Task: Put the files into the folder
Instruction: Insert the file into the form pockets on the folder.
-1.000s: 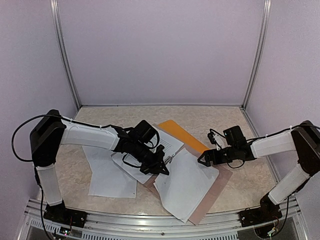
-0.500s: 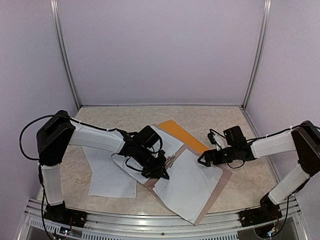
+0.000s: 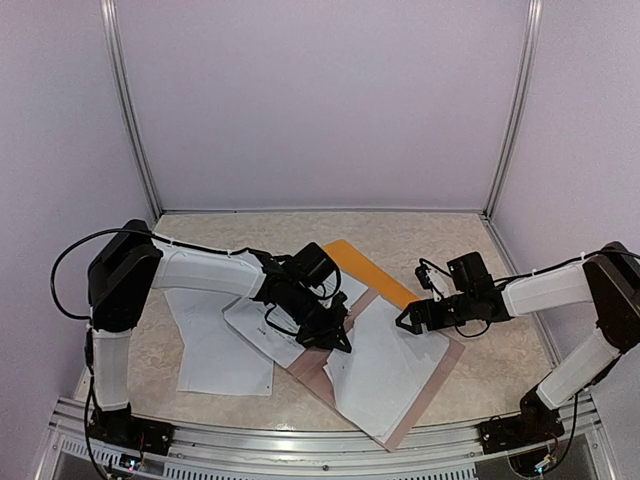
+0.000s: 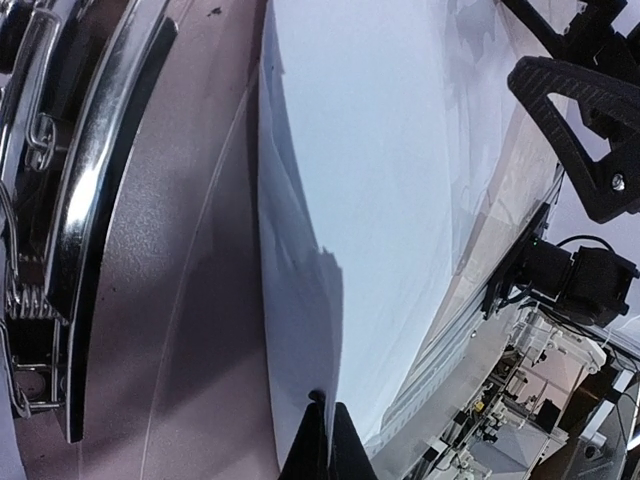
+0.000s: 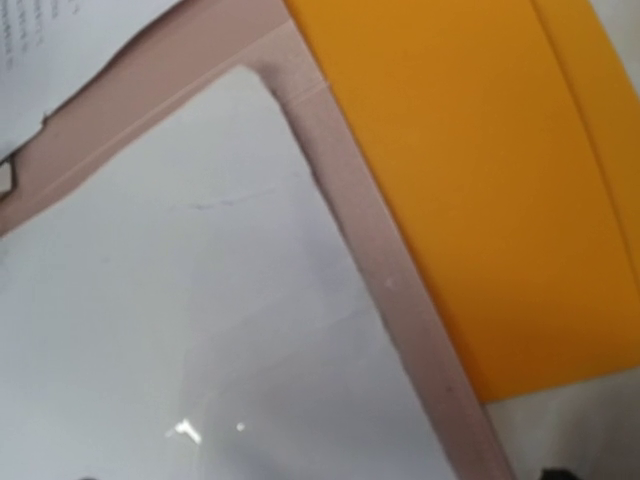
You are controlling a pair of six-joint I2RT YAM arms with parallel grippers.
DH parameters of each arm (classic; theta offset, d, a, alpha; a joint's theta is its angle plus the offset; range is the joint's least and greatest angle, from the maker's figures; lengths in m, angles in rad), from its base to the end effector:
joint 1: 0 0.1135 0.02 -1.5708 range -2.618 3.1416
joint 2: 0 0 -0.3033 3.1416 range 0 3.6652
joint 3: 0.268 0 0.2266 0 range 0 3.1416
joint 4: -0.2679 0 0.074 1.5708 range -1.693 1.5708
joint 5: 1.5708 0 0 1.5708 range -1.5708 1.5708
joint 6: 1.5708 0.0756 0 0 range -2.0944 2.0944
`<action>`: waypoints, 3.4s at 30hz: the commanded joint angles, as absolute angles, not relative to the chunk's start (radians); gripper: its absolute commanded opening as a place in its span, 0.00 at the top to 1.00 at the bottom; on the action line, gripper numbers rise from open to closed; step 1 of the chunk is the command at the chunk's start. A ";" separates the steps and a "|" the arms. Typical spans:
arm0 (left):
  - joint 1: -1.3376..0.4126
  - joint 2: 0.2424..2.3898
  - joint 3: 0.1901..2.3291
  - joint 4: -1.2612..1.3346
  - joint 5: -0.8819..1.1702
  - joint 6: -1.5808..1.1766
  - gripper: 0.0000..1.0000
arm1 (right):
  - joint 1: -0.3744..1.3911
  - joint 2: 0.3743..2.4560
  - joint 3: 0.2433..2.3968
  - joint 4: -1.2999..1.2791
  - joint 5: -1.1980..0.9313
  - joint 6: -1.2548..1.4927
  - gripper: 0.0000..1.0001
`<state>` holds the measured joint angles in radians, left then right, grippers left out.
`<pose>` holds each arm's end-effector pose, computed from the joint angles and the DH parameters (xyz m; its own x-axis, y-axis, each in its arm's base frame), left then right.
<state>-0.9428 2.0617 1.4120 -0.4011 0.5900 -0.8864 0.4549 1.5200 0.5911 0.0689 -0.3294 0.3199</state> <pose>0.2252 -0.3818 0.1778 -0.9692 0.2390 0.0599 0.1328 0.7113 -0.6903 0.2394 0.1443 0.1670 -0.8365 -0.0779 -0.5423 -0.3606 0.8236 0.4379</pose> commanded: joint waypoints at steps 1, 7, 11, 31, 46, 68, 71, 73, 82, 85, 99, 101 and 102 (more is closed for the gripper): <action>-0.953 2.094 1.453 -0.479 0.578 -0.809 1.00 | 0.450 1.526 0.563 -0.007 -0.359 0.321 0.07; -0.954 2.080 1.465 -0.574 0.560 -0.732 1.00 | 0.449 1.522 0.574 -0.018 -0.349 0.317 0.07; -0.954 2.086 1.494 -0.644 0.546 -0.665 1.00 | 0.450 1.526 0.578 -0.029 -0.341 0.312 0.07; -0.980 2.135 1.608 -0.738 0.535 -0.491 1.00 | 0.450 1.553 0.580 -0.040 -0.350 0.300 0.07; -0.981 2.159 1.648 -0.800 0.547 -0.346 1.00 | 0.449 1.603 0.582 -0.015 -0.363 0.290 0.12; -0.988 2.185 1.697 -0.772 0.542 -0.223 1.00 | 0.450 1.586 0.581 -0.003 -0.348 0.288 0.17; -0.989 2.192 1.697 -0.765 0.534 -0.212 1.00 | 0.450 1.584 0.607 -0.009 -0.346 0.285 0.17; -0.989 2.199 1.698 -0.771 0.526 -0.207 1.00 | 0.450 1.583 0.615 -0.004 -0.341 0.286 0.16; -0.989 2.203 1.681 -0.778 0.505 -0.209 1.00 | 0.453 1.543 0.652 0.035 -0.309 0.323 0.18; -0.989 2.190 1.662 -0.750 0.496 -0.219 1.00 | 0.463 1.538 0.685 0.025 -0.254 0.325 0.19; -0.989 2.169 1.642 -0.696 0.466 -0.206 0.92 | 0.483 1.346 0.566 -0.044 -0.173 0.416 0.20; -0.989 2.175 1.653 -0.700 0.468 -0.220 0.89 | 0.492 1.306 0.526 -0.059 -0.171 0.457 0.20; -0.987 2.180 1.660 -0.704 0.470 -0.225 0.89 | 0.499 1.288 0.511 -0.071 -0.164 0.477 0.20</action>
<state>-0.9821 2.1902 1.6444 -0.7136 0.4870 -0.2176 0.4736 1.3540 0.5827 0.0036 -0.1959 0.3847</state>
